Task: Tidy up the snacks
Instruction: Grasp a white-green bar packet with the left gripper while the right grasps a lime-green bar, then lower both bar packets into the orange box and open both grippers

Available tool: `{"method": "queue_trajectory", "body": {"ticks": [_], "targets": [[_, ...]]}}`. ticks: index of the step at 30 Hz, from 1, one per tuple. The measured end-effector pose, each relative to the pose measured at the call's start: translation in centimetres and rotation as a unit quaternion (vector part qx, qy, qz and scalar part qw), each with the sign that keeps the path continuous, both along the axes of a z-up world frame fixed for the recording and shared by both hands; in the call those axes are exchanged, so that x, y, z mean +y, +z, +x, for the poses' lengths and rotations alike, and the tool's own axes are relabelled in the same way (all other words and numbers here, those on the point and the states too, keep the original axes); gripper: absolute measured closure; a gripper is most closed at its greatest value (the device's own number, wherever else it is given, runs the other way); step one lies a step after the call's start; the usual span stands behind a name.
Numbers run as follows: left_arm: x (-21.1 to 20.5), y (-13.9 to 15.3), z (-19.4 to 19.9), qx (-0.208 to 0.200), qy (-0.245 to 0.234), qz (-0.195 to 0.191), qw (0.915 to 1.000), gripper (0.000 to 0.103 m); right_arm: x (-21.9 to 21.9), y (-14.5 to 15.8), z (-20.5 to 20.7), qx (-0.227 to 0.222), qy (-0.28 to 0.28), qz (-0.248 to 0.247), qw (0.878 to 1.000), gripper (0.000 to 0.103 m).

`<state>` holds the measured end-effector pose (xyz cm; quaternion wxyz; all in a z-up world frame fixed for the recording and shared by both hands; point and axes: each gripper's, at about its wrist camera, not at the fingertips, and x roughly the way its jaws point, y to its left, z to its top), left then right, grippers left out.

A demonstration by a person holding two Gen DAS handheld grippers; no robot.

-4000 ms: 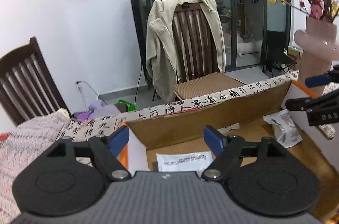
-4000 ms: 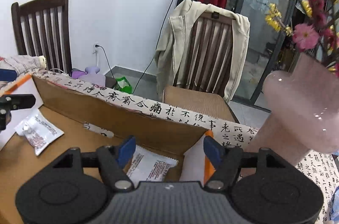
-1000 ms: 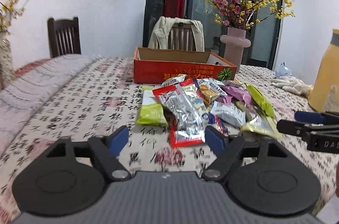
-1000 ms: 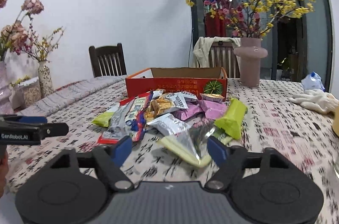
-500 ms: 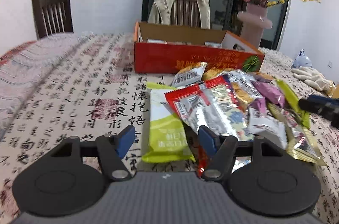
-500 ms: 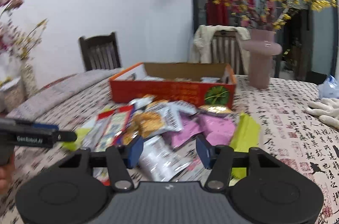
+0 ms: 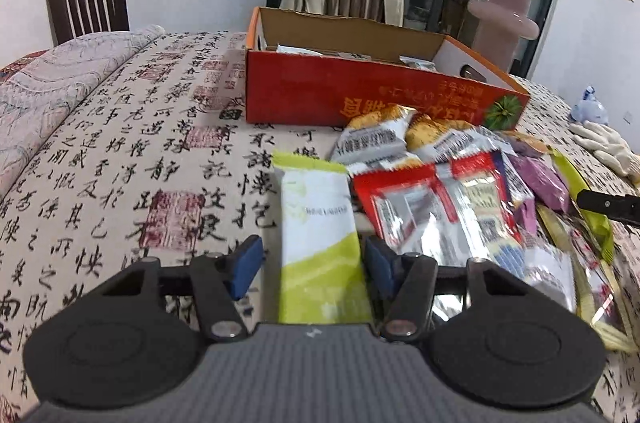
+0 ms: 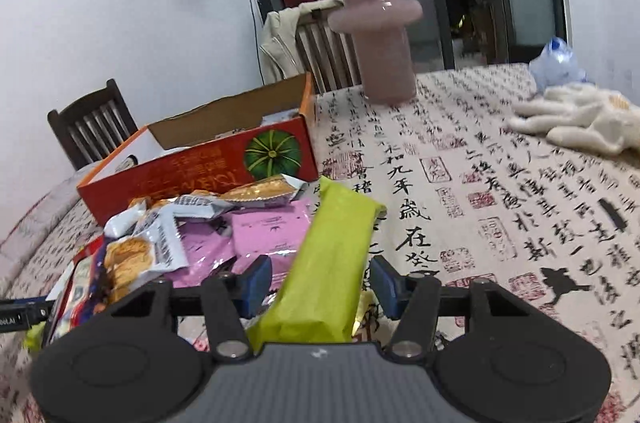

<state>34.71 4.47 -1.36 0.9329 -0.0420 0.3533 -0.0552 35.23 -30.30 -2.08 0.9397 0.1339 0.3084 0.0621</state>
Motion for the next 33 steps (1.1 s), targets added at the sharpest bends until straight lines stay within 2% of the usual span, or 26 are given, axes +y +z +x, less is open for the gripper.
{"method": "queue_trajectory", "body": {"ticks": [1,2,4,9,13,20,24,33], "targets": [[0.0,0.0,0.2,0.0,0.003,0.003,1.0,0.056,-0.1,-0.1,0.5,0.001,0.0,0.005,1.0,0.05],[-0.1,0.1,0.3,0.001,0.006,0.006,1.0,0.066,0.0,-0.3,0.8,0.001,0.0,0.008,1.0,0.05],[-0.1,0.4,0.1,0.002,0.01,0.005,0.9999,0.066,0.0,-0.6,1.4,0.008,-0.004,0.015,1.0,0.062],[0.6,1.4,-2.4,-0.012,0.026,-0.008,0.9996,0.067,-0.3,-0.3,0.5,-0.002,-0.008,0.021,1.0,0.071],[1.1,2.3,-5.4,-0.021,0.04,-0.022,0.9988,0.067,-0.4,0.2,-1.9,-0.011,-0.003,0.009,1.0,0.072],[0.5,3.8,-10.3,-0.046,0.038,-0.023,0.998,0.067,0.7,1.1,-8.9,-0.036,0.02,-0.012,0.999,0.072],[-0.3,4.4,-12.0,-0.059,0.033,-0.022,0.9974,0.067,1.1,1.9,-12.2,-0.053,0.032,-0.007,0.998,0.072],[-0.2,5.0,-12.5,-0.07,0.033,-0.021,0.9968,0.067,1.8,2.5,-13.6,-0.069,0.047,-0.012,0.996,0.072]]}}
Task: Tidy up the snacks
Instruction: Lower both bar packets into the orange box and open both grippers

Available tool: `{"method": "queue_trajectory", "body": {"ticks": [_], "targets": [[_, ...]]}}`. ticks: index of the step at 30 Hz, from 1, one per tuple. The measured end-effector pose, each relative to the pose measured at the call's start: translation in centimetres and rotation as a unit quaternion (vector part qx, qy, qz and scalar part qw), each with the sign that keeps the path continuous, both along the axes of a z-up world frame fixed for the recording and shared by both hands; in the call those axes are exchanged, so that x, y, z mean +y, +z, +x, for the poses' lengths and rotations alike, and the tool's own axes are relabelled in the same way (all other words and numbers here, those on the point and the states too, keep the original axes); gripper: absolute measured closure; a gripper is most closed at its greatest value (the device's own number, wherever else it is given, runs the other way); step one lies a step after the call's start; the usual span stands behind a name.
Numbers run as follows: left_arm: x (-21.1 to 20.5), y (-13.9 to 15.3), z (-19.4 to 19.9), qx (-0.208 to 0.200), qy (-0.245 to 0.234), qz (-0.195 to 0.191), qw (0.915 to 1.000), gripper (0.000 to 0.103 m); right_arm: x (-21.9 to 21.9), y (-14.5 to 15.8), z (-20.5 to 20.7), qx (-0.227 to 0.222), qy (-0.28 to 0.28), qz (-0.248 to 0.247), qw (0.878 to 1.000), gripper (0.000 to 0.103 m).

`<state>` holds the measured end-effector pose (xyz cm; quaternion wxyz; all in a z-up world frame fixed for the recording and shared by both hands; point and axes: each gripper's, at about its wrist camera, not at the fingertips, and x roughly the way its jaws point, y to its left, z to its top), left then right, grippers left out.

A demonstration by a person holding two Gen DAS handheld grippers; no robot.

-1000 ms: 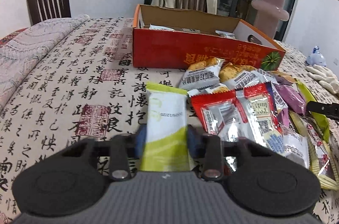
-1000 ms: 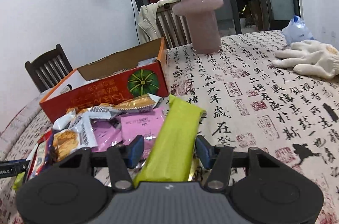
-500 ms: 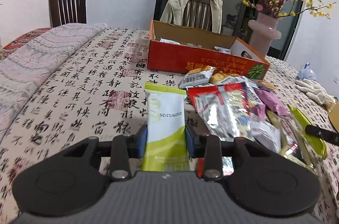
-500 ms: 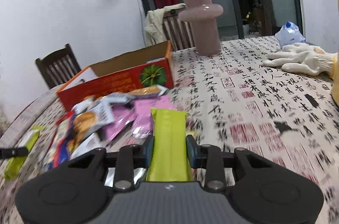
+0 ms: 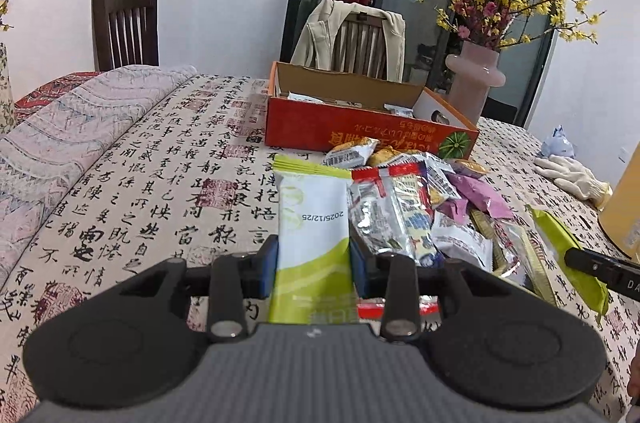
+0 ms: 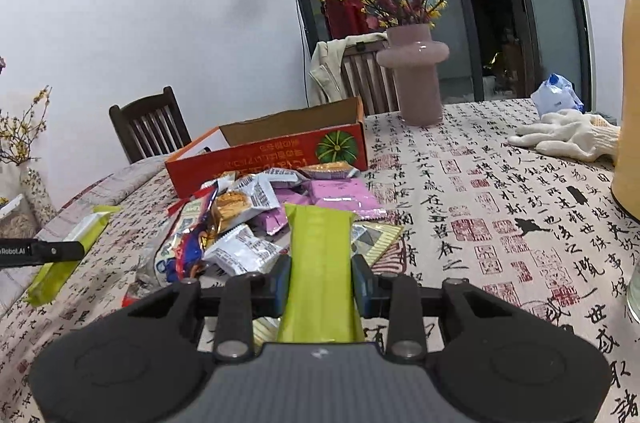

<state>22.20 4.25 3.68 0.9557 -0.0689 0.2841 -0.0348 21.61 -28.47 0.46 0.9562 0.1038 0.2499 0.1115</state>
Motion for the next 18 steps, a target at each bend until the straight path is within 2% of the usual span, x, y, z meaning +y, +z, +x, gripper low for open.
{"method": "queue_trajectory", "body": {"ticks": [5,9,13,18], "targets": [[0.8,1.8,3.2,-0.019,0.0,-0.01,0.9998,0.067,-0.1,1.1,1.7,-0.008,0.004,-0.003,1.0,0.072],[1.0,4.1,8.6,-0.038,-0.012,-0.013,0.9991,0.067,0.1,3.8,4.8,-0.033,0.02,-0.009,0.999,0.072],[0.7,5.9,15.4,-0.057,-0.008,-0.003,0.9984,0.067,0.5,6.9,10.3,-0.06,0.03,-0.014,0.998,0.072],[0.1,6.1,24.0,-0.055,-0.002,-0.009,0.9985,0.066,0.7,8.7,19.5,-0.052,0.031,0.006,0.998,0.072]]}}
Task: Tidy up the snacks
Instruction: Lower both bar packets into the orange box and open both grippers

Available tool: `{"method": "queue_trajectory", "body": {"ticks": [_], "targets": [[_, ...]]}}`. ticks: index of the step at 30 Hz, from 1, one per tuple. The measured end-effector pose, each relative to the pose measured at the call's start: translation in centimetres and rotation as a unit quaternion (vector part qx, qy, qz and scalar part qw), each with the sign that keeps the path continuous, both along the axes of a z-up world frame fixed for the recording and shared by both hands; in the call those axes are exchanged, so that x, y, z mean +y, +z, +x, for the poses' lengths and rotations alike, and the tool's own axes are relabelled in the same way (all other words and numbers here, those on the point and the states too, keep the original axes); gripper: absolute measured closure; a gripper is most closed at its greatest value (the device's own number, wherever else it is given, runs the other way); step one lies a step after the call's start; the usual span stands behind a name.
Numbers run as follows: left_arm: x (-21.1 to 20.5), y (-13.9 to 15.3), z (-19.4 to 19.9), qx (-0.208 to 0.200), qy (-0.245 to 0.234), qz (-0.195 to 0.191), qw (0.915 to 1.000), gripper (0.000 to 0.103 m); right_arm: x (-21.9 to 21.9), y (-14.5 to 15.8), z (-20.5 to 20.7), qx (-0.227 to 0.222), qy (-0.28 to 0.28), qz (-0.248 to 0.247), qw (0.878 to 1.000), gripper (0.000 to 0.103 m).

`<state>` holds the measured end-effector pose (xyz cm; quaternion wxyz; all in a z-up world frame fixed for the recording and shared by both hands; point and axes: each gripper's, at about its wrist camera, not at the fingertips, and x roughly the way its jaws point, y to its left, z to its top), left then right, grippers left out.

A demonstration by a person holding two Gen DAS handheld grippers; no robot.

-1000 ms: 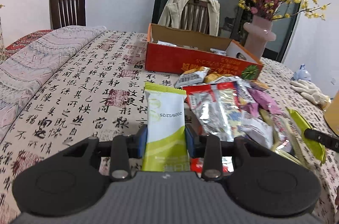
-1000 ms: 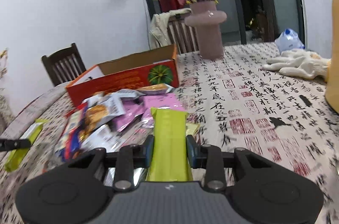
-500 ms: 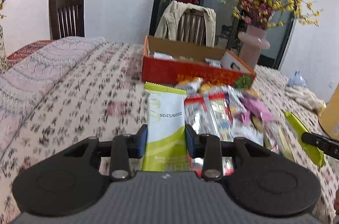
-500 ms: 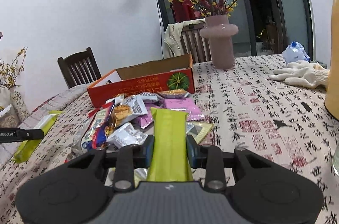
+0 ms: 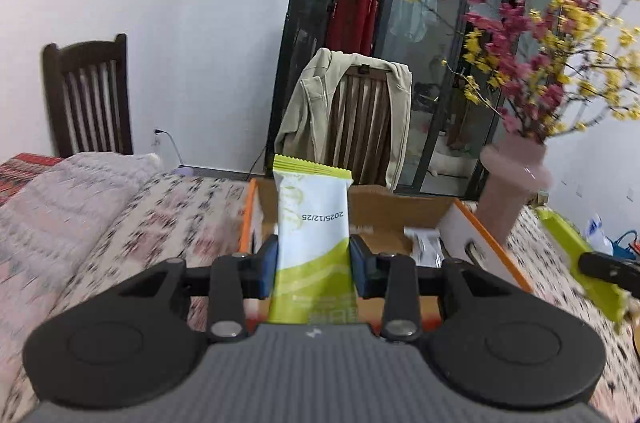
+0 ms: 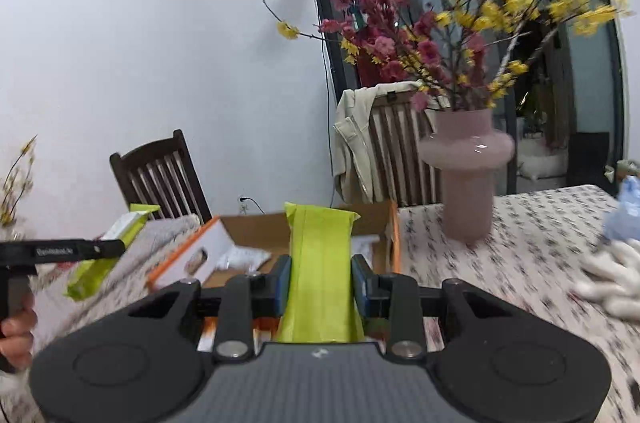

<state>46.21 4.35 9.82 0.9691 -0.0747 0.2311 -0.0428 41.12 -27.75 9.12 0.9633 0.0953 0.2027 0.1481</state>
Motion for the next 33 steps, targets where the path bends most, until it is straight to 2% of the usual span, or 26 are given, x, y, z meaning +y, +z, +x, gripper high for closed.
{"method": "queue_trajectory", "body": {"ticks": [3,7,9,11,13,16,18,20,27,33], "targets": [[-0.3,-1.0,4.3,0.015,-0.001,0.001,0.9999,0.066,1.1,-0.5,5.7,0.014,-0.01,-0.017,1.0,0.072],[-0.5,-3.8,8.4,0.053,0.018,0.028,0.998,0.066,2.7,-2.8,11.9,0.046,-0.019,-0.044,0.998,0.072],[-0.6,-5.4,9.6,0.071,0.03,0.047,0.9959,0.066,3.5,-4.0,13.9,0.057,-0.026,-0.067,0.996,0.072],[-0.3,-6.6,9.9,0.082,0.026,0.049,0.9951,0.066,4.4,-5.1,15.4,0.069,-0.032,-0.096,0.992,0.072],[-0.3,-7.3,10.0,0.086,0.021,0.051,0.9948,0.065,5.5,-6.1,16.4,0.073,-0.04,-0.143,0.986,0.072],[-0.7,-7.6,10.1,0.08,0.017,0.064,0.9946,0.063,6.8,-7.4,17.0,0.076,-0.043,-0.194,0.977,0.071],[-1.0,-7.7,10.1,0.081,0.012,0.064,0.9946,0.056,7.5,-8.0,17.1,0.075,-0.039,-0.212,0.974,0.071],[-1.2,-7.6,9.9,0.08,0.004,0.065,0.9947,0.054,8.0,-8.3,17.0,0.074,-0.033,-0.226,0.971,0.07],[-1.0,-5.9,7.7,0.07,0.004,0.059,0.9957,0.047,7.0,-6.1,15.3,0.059,-0.026,-0.206,0.977,0.055],[-0.8,-2.9,2.5,0.042,-0.009,0.055,0.9975,0.037,5.8,-3.3,11.6,0.034,-0.021,-0.192,0.981,0.045]]}}
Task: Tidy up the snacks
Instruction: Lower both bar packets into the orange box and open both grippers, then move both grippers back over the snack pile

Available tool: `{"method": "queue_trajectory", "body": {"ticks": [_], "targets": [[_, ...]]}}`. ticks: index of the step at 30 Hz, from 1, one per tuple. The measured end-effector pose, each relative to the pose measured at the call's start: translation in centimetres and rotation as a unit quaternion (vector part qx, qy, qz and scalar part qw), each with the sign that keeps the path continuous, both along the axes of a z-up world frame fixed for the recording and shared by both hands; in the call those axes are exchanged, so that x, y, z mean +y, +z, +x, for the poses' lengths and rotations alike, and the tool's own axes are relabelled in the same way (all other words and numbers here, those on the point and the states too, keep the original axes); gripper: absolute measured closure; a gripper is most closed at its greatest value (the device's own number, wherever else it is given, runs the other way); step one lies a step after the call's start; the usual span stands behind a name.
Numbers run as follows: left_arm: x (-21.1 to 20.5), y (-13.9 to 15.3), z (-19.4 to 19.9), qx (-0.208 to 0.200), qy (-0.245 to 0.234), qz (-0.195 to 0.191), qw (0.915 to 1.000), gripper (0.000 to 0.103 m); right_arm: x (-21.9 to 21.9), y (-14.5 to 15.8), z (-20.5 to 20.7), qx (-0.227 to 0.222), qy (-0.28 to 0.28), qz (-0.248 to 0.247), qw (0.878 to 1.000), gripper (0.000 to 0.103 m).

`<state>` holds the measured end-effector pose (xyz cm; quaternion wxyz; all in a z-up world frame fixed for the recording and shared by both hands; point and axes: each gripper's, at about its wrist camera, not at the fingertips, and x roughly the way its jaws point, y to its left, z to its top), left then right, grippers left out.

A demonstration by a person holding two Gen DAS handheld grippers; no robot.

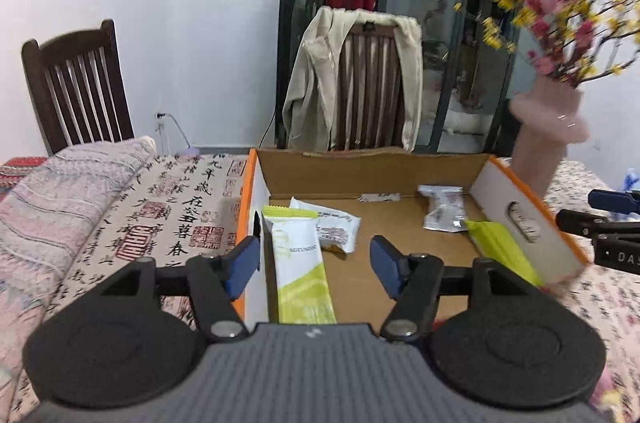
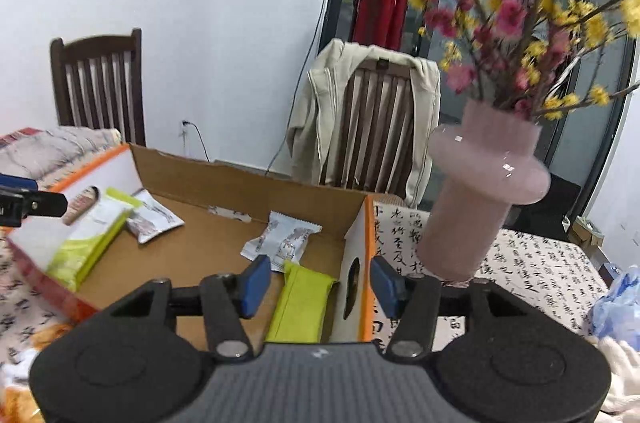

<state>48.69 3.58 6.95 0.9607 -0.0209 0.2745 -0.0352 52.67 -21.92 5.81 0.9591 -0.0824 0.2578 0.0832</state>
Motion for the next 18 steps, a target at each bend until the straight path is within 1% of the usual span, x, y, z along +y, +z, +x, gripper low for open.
{"method": "queue_trajectory", "body": {"ticks": [1,3,4,5,6,7,8,10,12,13,18], "targets": [[0.0,0.5,-1.2,-0.007,-0.005,-0.001,1.0,0.035,-0.2,0.5,-1.0,-0.005,0.001,0.004,1.0,0.042],[-0.1,1.7,-3.8,-0.024,-0.012,-0.002,0.9996,0.03,-0.5,1.3,-2.7,-0.01,0.005,0.01,1.0,0.04],[-0.1,2.2,-5.2,-0.034,-0.01,-0.003,0.9994,0.029,-0.7,1.8,-3.8,-0.014,0.009,0.014,1.0,0.039],[-0.1,2.8,-6.5,-0.042,-0.008,-0.005,0.9991,0.025,-0.9,2.3,-4.8,-0.018,0.013,0.016,1.0,0.038],[-0.1,3.2,-7.8,-0.05,-0.008,-0.007,0.9987,0.021,-1.1,2.7,-5.9,-0.022,0.016,0.018,0.999,0.033],[-0.2,3.6,-9.2,-0.056,-0.009,-0.006,0.9984,0.02,-1.3,3.1,-7.2,-0.027,0.02,0.022,0.999,0.028],[-0.3,3.9,-10.5,-0.062,-0.008,-0.003,0.998,0.019,-1.4,3.4,-8.2,-0.03,0.023,0.024,0.999,0.026],[-0.4,4.4,-13.0,-0.076,-0.01,0.0,0.9971,0.015,-1.7,3.9,-10.7,-0.036,0.032,0.031,0.998,0.025],[-0.6,4.6,-15.5,-0.087,-0.008,0.0,0.9962,0.006,-2.0,4.2,-13.2,-0.042,0.039,0.039,0.998,0.021],[-0.8,4.6,-16.7,-0.091,-0.005,0.002,0.9959,0.004,-2.2,4.3,-14.6,-0.045,0.043,0.044,0.997,0.018],[-1.2,3.8,-21.7,-0.101,0.028,0.015,0.9944,0.002,-3.1,3.9,-20.9,-0.056,0.063,0.084,0.993,0.012]]}}
